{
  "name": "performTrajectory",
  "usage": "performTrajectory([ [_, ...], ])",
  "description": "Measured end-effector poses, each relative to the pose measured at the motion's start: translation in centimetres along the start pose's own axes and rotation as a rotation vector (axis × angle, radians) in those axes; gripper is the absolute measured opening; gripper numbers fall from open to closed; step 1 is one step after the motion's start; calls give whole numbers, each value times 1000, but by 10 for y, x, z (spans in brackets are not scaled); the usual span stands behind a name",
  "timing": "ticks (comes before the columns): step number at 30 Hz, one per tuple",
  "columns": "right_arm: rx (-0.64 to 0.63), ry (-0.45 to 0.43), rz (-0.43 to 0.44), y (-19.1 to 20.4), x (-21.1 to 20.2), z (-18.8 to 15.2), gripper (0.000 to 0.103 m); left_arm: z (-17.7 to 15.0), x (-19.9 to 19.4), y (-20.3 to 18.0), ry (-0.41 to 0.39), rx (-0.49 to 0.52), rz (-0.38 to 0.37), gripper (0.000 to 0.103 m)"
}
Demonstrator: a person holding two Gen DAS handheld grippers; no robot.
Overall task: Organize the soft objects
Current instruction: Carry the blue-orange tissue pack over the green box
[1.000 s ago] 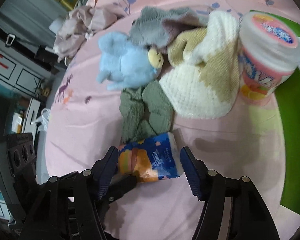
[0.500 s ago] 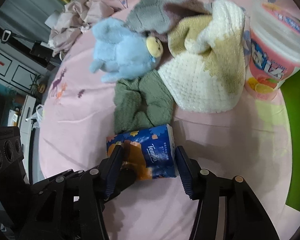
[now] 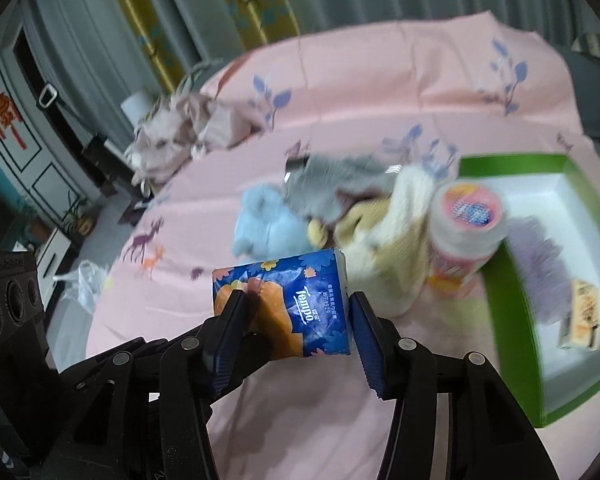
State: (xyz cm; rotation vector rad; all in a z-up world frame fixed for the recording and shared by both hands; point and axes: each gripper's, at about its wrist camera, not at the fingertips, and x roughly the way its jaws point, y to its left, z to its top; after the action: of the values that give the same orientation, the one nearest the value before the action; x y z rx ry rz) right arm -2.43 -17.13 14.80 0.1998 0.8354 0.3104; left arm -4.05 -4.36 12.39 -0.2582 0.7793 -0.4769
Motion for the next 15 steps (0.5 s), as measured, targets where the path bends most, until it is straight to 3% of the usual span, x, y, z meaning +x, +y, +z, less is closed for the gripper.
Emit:
performTrajectory([
  [8, 67, -142, -75, -39, -46, 9, 54, 23, 14, -55, -37, 131, -74, 30],
  [15, 172, -179, -125, -94, -66, 6, 54, 27, 48, -102, 29, 201, -134, 30],
])
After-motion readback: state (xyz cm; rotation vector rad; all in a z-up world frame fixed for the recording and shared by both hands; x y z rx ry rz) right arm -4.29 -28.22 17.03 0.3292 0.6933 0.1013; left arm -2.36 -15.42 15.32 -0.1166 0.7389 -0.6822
